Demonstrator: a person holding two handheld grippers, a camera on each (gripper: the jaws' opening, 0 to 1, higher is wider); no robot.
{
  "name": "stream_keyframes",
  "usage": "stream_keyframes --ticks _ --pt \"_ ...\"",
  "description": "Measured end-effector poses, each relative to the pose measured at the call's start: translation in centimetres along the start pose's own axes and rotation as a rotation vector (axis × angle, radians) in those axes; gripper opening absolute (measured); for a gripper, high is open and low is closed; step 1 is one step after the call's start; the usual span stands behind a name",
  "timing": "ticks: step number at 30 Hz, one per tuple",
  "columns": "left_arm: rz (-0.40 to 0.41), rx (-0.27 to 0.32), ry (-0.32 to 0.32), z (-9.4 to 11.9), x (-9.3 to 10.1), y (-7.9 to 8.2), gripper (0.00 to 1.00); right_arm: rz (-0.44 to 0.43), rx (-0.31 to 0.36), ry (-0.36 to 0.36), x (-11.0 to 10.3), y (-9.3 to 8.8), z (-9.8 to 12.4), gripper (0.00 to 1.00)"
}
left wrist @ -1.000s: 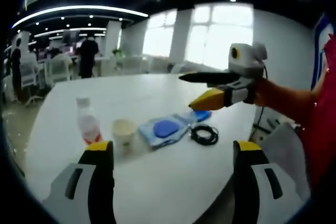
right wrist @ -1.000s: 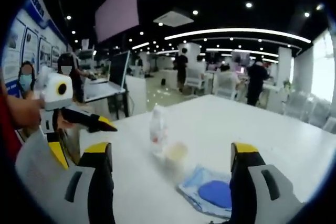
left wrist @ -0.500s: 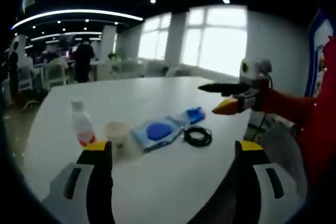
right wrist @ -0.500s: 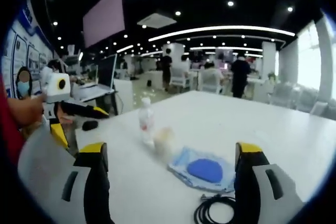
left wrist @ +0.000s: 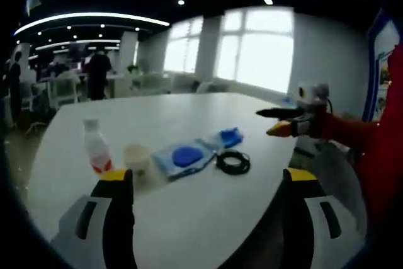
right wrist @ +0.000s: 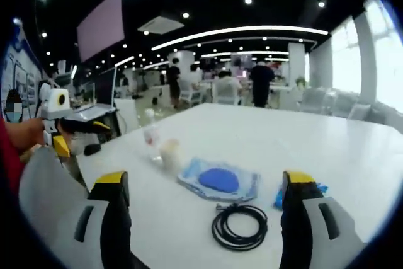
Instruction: Arrange the tabletop items into an orderly group along one side of the table until the central work area is clear of visible clutter.
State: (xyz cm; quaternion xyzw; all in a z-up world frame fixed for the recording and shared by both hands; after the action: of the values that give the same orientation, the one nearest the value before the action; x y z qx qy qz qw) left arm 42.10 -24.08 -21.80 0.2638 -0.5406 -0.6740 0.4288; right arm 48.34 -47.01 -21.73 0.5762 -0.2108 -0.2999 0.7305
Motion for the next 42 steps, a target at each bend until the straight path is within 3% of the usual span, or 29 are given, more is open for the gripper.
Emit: stream_keyframes --ticks 5,11,14,20,25,30,42 --pt "-0.015 0.002 0.014 0.1 -1.1 -0.3 0.98 -0.013 -0.022 -0.028 1.8 -1.9 1.4 0.99" --pt "0.004 -0.012 0.096 -0.1 -2.6 -1.2 0.97 -0.017 -0.048 -0.086 3.4 -3.2 2.9 0.99" --pt "-0.001 -0.032 0.106 -0.4 -2.8 -1.8 0.96 -0.012 -0.072 -0.119 4.3 -4.2 3.3 0.99" --pt "-0.024 -0.011 0.087 -0.8 -3.5 -1.5 0.98 -0.036 -0.088 -0.130 5.2 -5.7 3.9 0.99" --pt "-0.034 -0.015 0.072 -1.1 -4.2 -1.9 0.98 -0.013 -0.103 -0.141 5.6 -5.9 4.0 0.99" --pt "-0.003 -0.047 0.109 -0.7 -5.7 -2.9 0.98 0.049 -0.115 -0.121 5.1 -5.9 3.4 0.99" --pt "0.020 -0.090 0.127 -0.3 -6.3 -4.3 0.98 0.088 -0.131 -0.103 5.1 -6.2 2.3 0.99"
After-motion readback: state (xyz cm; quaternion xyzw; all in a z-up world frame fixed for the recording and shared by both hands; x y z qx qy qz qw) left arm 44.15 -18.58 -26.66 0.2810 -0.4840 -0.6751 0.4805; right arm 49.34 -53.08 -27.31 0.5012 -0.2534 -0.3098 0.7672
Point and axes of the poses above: the point that each gripper's makers call its tool centre point, and the gripper's own axes: z roughly backward along the fingers, x roughly to its right, y roughly out of its top, the point moved 1 cm from there along z, roughly backward along the fingers, and after that the axes turned 9 degrees about y, right-handed, at the moved point
